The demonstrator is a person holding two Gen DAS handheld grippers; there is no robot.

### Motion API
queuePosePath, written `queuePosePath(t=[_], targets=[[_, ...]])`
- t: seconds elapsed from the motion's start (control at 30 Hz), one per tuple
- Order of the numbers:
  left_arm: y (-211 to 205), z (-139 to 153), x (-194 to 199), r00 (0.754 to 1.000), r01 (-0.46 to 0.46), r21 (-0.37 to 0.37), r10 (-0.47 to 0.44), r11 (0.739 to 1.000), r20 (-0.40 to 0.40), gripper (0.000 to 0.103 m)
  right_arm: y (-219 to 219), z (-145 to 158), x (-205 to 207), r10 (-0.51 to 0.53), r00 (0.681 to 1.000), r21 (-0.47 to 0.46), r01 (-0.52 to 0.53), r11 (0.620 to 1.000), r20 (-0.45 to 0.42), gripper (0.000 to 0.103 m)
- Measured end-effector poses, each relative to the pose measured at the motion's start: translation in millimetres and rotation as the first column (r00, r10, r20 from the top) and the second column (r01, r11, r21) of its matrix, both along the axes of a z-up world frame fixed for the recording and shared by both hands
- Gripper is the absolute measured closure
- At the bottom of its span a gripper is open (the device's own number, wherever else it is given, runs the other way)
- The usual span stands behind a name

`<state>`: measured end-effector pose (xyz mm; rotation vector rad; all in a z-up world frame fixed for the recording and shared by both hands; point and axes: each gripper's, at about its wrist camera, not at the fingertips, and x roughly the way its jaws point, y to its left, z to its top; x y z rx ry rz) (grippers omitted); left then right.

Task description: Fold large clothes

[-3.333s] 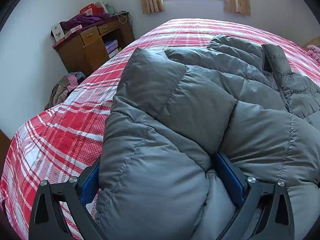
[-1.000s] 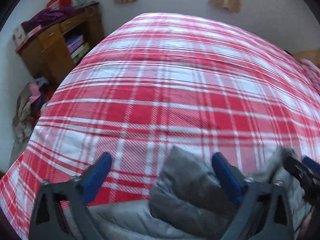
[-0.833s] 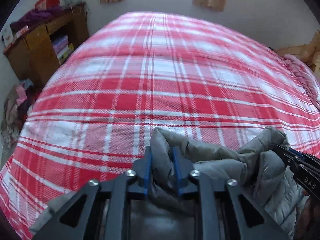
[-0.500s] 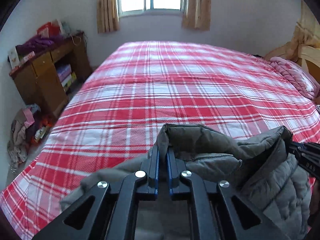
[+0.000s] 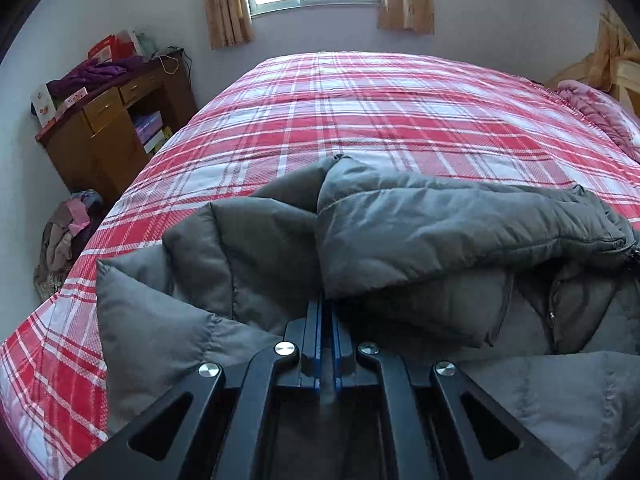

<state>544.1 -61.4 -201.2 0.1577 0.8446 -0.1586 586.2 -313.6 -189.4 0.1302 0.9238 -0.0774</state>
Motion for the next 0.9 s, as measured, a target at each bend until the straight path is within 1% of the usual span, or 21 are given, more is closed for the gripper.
queuePosePath(t=[0.07,0.17,0.2,0.23,0.27,0.3,0.37,0.4,0.43,0.47,0.5,0.53,0.6,0.67,0.73,0.77,0.8,0.83,0.9], targets=[[2,3,-2,1.000,-0.007,-0.006,0.007,1.000,-0.009,0.099,2,-2,1,0.003,1.000,-0.017,-0.003,1.000,-0.004,0.097],[10,17,-11,0.999,-0.024,-0.003,0.024,1.000,-0.024,0.099,0,3,-4,0.011,1.000,-0.027,-0.011,1.000,0.003,0.097],[14,24,-16,0.999,-0.033,0.002,0.033,0.999,-0.022,0.099,0,5,-5,0.018,1.000,-0.032,-0.017,0.999,0.006,0.096],[17,30,-21,0.999,-0.033,0.006,0.033,0.999,-0.009,0.099,-1,7,-8,0.028,1.000,-0.034,-0.028,0.999,0.008,0.093],[21,40,-28,0.999,-0.033,0.008,0.033,0.999,0.019,0.099,-3,10,-12,0.034,0.999,-0.037,-0.034,0.999,0.008,0.078],[25,50,-34,0.998,-0.036,0.013,0.035,0.999,0.050,0.099,-4,12,-15,0.035,0.999,-0.041,-0.034,0.999,0.009,0.061],[30,65,-42,0.994,-0.041,0.026,0.038,0.999,0.098,0.093,-10,19,-23,0.036,0.999,-0.044,-0.036,0.998,0.011,0.046],[32,73,-43,0.992,-0.048,0.025,0.045,0.999,0.120,0.072,-14,23,-27,0.031,0.999,-0.047,-0.030,0.998,0.014,0.046],[35,81,-43,0.988,-0.061,0.014,0.058,0.998,0.143,0.034,-17,28,-31,0.026,0.999,-0.051,-0.025,0.998,0.022,0.046],[37,89,-42,0.982,-0.072,-0.001,0.071,0.997,0.174,0.017,-20,32,-33,0.019,0.999,-0.059,-0.018,0.998,0.029,0.046],[39,97,-43,0.971,-0.090,-0.020,0.092,0.996,0.223,0.005,-22,38,-36,0.008,0.999,-0.069,-0.005,0.998,0.044,0.046],[40,105,-41,0.957,-0.103,-0.049,0.112,0.993,0.267,0.005,-25,43,-38,0.001,0.998,-0.069,0.003,0.998,0.060,0.046],[33,114,-30,0.961,-0.085,-0.089,0.106,0.992,0.256,0.005,-27,56,-40,-0.015,0.995,-0.046,0.020,0.999,0.100,0.045],[18,121,-11,0.965,-0.087,-0.090,0.106,0.992,0.240,0.005,-24,68,-36,-0.028,0.990,-0.009,0.029,1.000,0.141,0.044],[4,122,8,0.962,-0.124,-0.045,0.131,0.991,0.240,0.005,-11,79,-24,-0.006,0.985,0.000,0.006,1.000,0.175,0.044],[-5,118,19,0.958,-0.154,0.011,0.147,0.988,0.247,0.005,-1,83,-16,0.013,0.983,-0.007,-0.012,1.000,0.183,0.045],[-11,113,26,0.957,-0.176,0.045,0.160,0.983,0.241,0.005,6,85,-9,0.025,0.982,-0.010,-0.023,1.000,0.189,0.046],[-15,103,36,0.962,-0.186,0.058,0.170,0.981,0.214,0.005,14,86,0,0.030,0.981,-0.005,-0.030,1.000,0.191,0.046],[-18,86,42,0.969,-0.188,0.073,0.173,0.979,0.178,0.005,23,84,12,0.033,0.983,0.016,-0.037,0.999,0.182,0.046]])
